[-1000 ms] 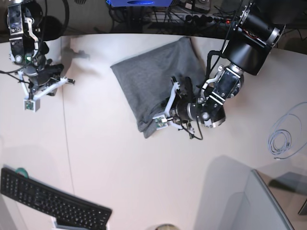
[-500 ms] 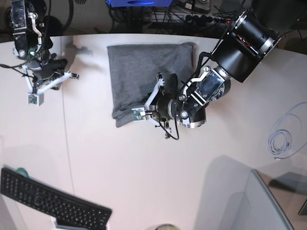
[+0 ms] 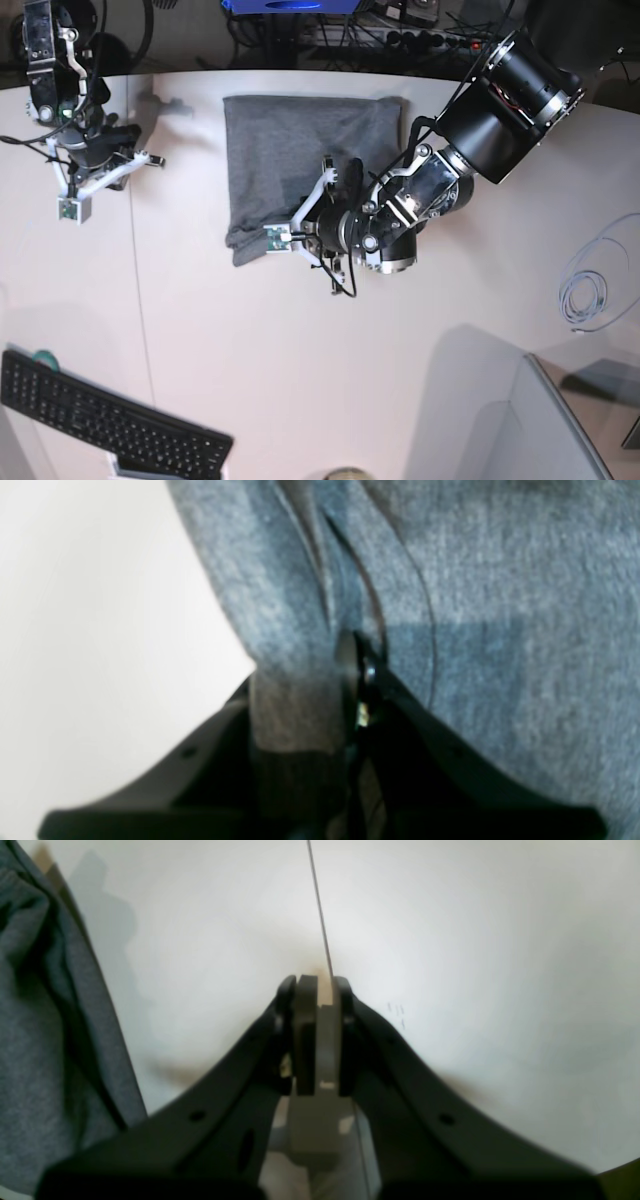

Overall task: Layout the t-shirt on the table in an organized manner, then fold the t-shirt properly
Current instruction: 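Press the shirt's corner flat with the left gripper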

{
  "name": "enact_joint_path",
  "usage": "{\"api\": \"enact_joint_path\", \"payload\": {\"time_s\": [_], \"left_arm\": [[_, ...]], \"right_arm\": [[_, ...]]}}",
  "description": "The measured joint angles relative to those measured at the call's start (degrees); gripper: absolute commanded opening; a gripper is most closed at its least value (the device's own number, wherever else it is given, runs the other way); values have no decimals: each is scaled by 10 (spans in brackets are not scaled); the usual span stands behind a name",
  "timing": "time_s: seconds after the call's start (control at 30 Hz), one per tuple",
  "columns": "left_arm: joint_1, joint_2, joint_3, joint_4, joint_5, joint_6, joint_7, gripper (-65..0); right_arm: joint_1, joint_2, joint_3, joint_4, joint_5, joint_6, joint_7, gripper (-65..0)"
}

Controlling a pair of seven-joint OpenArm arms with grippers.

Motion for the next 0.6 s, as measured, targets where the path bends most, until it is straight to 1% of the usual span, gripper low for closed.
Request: {"api": "enact_joint_path", "payload": {"time_s": [0.2,0.6], "left_arm": [[-2,15,1,-3,1,0,2,-650],[3,14,1,-3,-3,0,2,-650]], "right_arm": [[0,0,0,0,0,0,0,-600],[4,1,0,0,0,0,0,-600]]}}
